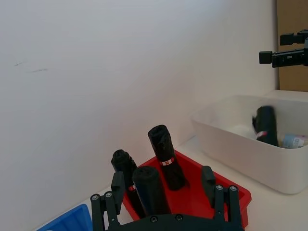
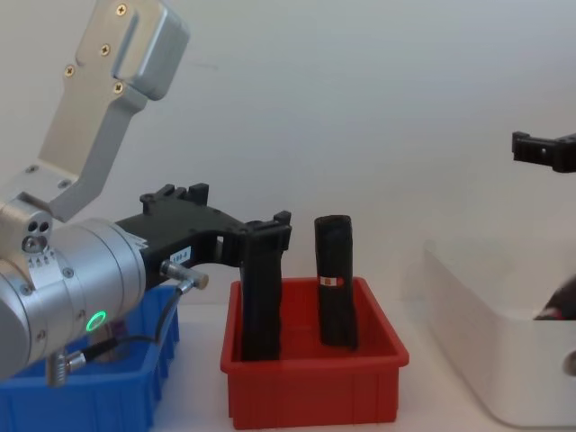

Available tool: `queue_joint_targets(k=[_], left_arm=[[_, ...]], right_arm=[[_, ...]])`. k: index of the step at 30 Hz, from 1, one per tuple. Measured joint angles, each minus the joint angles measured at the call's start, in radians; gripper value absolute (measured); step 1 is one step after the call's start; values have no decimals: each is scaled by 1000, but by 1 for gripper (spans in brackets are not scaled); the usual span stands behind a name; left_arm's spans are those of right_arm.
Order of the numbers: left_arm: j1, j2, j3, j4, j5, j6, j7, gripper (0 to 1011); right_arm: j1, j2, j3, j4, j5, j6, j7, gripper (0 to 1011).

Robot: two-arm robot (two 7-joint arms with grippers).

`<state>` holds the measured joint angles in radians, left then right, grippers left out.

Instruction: Pick the cotton swabs from the blue box and place them into the white box.

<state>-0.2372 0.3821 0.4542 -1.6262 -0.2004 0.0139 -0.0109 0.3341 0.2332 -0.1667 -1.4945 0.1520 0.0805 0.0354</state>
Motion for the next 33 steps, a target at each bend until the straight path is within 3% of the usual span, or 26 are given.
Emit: queue_joint_targets(k=[33], left_arm=[[0,0,0,0,0,0,0,1004]], right_arm=[[-2,0,3,0,0,-3,5,1001]])
